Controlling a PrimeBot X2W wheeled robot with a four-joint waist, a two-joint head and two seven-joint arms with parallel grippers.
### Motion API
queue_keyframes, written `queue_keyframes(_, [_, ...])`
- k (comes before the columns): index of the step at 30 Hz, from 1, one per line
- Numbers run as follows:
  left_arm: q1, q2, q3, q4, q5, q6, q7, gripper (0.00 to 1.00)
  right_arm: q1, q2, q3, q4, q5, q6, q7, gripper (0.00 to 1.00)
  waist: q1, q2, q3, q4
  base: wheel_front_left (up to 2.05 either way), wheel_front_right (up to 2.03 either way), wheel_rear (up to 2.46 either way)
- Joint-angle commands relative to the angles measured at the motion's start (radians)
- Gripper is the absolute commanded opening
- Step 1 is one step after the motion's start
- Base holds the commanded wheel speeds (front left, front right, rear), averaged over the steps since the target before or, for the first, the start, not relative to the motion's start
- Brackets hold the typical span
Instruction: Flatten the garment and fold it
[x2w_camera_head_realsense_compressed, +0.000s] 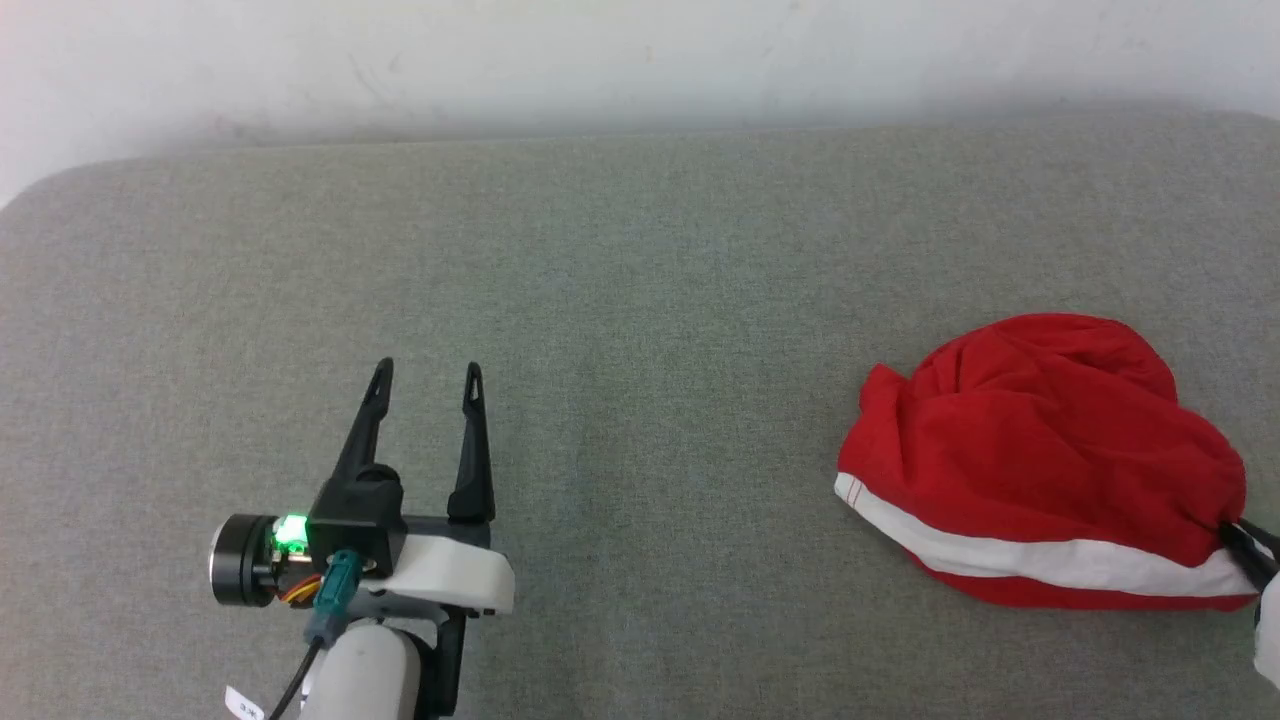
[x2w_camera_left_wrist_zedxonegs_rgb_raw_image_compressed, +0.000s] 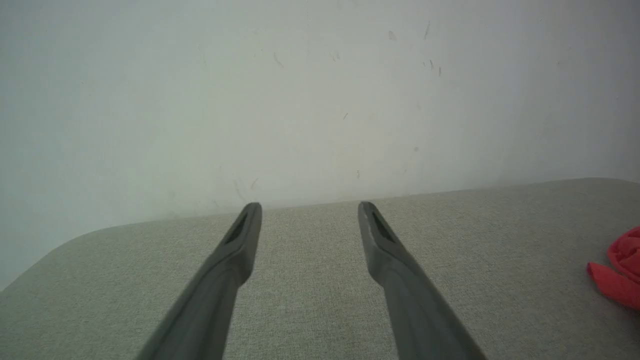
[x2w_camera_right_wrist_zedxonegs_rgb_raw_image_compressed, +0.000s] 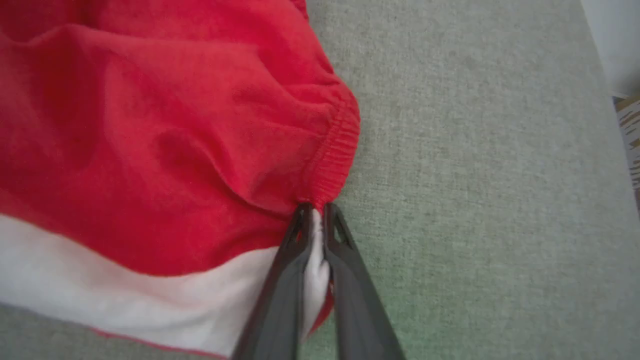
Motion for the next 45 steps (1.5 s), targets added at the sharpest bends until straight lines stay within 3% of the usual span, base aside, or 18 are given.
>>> queue_keyframes(1, [0.002,0.002,-0.002,0.003,0.012,-0.005,-0.005,1.0,0.004,0.017,-0.009,0.005,0.001,-0.001,-0.015,0.13,0.0,0.0,-0.006,0.001,0.0,0.0,0.0])
queue_keyframes(2, [0.005,0.003,-0.002,0.005,0.012,-0.005,-0.005,1.0,-0.002,0.021,-0.025,0.013,0.002,-0.001,-0.037,0.94,0.0,0.0,-0.011,0.002,0.0,0.0,0.0])
queue_keyframes(3, [0.006,0.004,-0.003,0.006,0.013,-0.005,-0.005,1.0,-0.014,0.019,-0.045,0.024,-0.007,-0.001,-0.061,1.0,0.0,0.0,-0.016,0.002,0.0,0.0,0.0])
queue_keyframes(7, [0.006,0.012,-0.006,0.005,0.017,-0.008,-0.005,1.0,-0.067,0.009,-0.148,0.02,-0.088,-0.001,-0.117,1.0,0.0,0.0,-0.039,0.0,0.0,0.0,0.0])
queue_keyframes(12, [-0.007,0.026,-0.014,-0.007,0.021,-0.018,-0.005,1.0,-0.072,0.022,-0.461,-0.157,-0.268,-0.001,-0.12,1.0,0.0,0.0,-0.059,-0.009,0.0,0.0,0.0])
queue_keyframes(14, [-0.021,0.033,-0.022,-0.008,0.023,-0.028,-0.005,1.0,-0.028,0.076,-0.63,-0.268,-0.372,-0.001,-0.12,1.0,0.0,0.0,-0.061,-0.01,0.0,0.0,0.0])
queue_keyframes(17, [-0.053,0.04,-0.037,-0.006,0.026,-0.042,-0.005,1.0,0.084,0.213,-0.86,-0.471,-0.523,-0.001,-0.12,1.0,0.0,0.0,-0.063,-0.005,0.0,0.0,0.0])
queue_keyframes(21, [-0.105,0.041,-0.061,-0.002,0.027,-0.063,-0.005,1.0,0.22,0.404,-1.03,-0.718,-0.694,-0.001,-0.12,1.0,0.0,0.0,-0.059,-0.002,0.0,0.0,0.0])
queue_keyframes(26, [-0.163,0.038,-0.116,0.06,0.029,-0.111,-0.005,1.0,0.305,0.56,-1.111,-0.918,-0.795,-0.001,-0.12,1.0,0.0,0.0,-0.048,-0.01,0.0,0.0,0.0])
queue_keyframes(32, [-0.255,0.019,-0.239,0.208,0.051,-0.188,-0.005,1.0,0.349,0.673,-1.143,-1.025,-0.84,-0.001,-0.12,1.0,0.0,0.0,-0.03,-0.03,0.0,0.0,0.0])
queue_keyframes(41, [-0.423,-0.011,-0.487,0.407,0.007,-0.243,0.141,1.0,0.384,0.719,-1.145,-1.042,-0.857,-0.001,-0.12,1.0,0.0,0.0,0.022,-0.067,0.0,0.0,0.0])
queue_keyframes(45, [-0.516,-0.014,-0.663,0.459,-0.109,-0.244,0.285,1.0,0.368,0.725,-1.137,-1.045,-0.869,-0.001,-0.12,1.0,0.0,0.0,0.063,-0.086,0.0,0.0,0.0])
